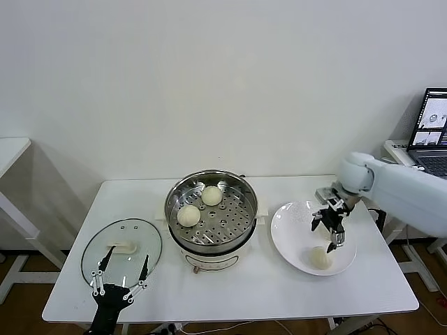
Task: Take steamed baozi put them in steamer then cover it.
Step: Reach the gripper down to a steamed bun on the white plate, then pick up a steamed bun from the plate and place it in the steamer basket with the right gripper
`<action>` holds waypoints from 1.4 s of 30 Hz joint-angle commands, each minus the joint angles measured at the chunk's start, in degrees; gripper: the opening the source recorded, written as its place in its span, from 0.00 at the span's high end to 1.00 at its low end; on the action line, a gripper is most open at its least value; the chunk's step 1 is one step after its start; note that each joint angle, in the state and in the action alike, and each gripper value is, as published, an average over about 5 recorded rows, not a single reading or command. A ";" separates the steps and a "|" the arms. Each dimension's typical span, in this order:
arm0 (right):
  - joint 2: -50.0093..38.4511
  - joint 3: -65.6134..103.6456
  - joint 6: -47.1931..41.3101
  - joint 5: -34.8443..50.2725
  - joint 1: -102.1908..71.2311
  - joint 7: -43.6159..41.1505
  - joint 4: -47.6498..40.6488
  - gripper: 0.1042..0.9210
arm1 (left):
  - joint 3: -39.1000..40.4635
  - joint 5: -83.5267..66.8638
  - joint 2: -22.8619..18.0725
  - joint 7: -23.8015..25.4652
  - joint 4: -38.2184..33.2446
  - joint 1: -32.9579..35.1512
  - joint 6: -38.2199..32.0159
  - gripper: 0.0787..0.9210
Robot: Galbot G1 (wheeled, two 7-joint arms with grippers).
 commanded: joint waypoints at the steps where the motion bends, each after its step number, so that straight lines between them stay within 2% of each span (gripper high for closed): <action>1: -1.07 4.03 0.34 -2.61 -6.99 1.48 -1.14 0.12 | -0.06 0.07 0.05 -0.25 0.06 0.02 -0.05 0.12; 17: 0.77 5.61 0.41 -4.82 -9.33 2.66 -2.68 0.12 | -0.01 0.04 -0.18 -0.94 0.20 -0.11 -0.15 0.12; 27: 0.83 5.22 0.39 -4.51 -7.18 2.31 -2.02 0.27 | -0.08 0.00 -0.07 -0.97 0.10 -0.29 -0.16 0.12; 35: 1.60 5.06 3.50 -1.84 3.83 -1.17 0.89 0.32 | -0.04 -0.18 0.56 -1.09 0.00 -0.69 -0.01 0.12; 42: 8.89 -0.51 10.64 1.83 20.88 -2.32 5.78 0.29 | 0.26 -0.23 0.95 -1.11 -0.26 -0.77 0.03 0.12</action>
